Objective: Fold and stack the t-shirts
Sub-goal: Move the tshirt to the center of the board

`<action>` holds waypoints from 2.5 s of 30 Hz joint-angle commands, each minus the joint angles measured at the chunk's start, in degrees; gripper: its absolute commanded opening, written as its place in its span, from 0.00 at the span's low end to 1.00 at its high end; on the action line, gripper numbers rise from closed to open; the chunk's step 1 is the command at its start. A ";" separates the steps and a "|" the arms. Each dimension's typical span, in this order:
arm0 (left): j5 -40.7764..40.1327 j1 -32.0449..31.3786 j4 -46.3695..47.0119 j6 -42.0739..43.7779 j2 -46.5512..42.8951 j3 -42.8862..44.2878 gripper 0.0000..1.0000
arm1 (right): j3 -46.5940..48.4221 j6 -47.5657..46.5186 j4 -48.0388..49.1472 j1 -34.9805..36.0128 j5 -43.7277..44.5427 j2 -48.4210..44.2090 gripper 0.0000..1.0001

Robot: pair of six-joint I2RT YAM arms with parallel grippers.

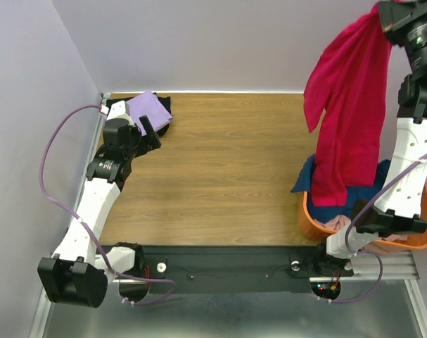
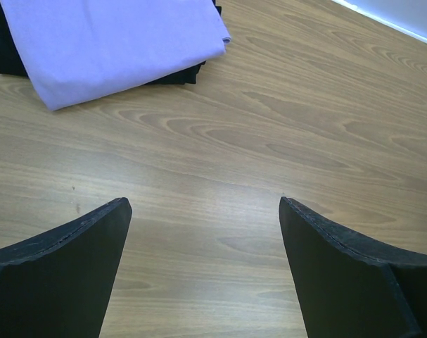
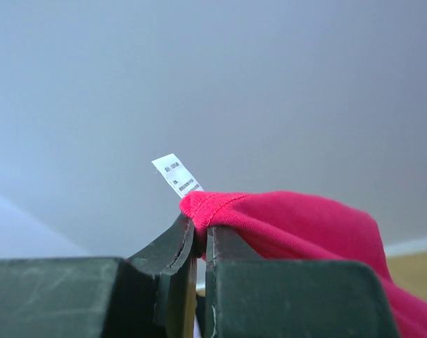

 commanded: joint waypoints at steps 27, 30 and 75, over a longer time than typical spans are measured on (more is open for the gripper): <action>1.89 0.56 2.10 -4.20 -5.20 -2.28 0.98 | -0.71 -4.86 28.82 44.37 -3.67 14.84 0.00; 1.01 0.56 1.57 -4.03 -5.81 -2.36 0.99 | -8.24 -8.74 22.68 45.79 -1.39 12.48 0.28; -0.49 0.56 -2.56 0.46 -3.71 -2.72 0.99 | -53.89 -11.73 -2.84 50.54 35.80 23.53 0.97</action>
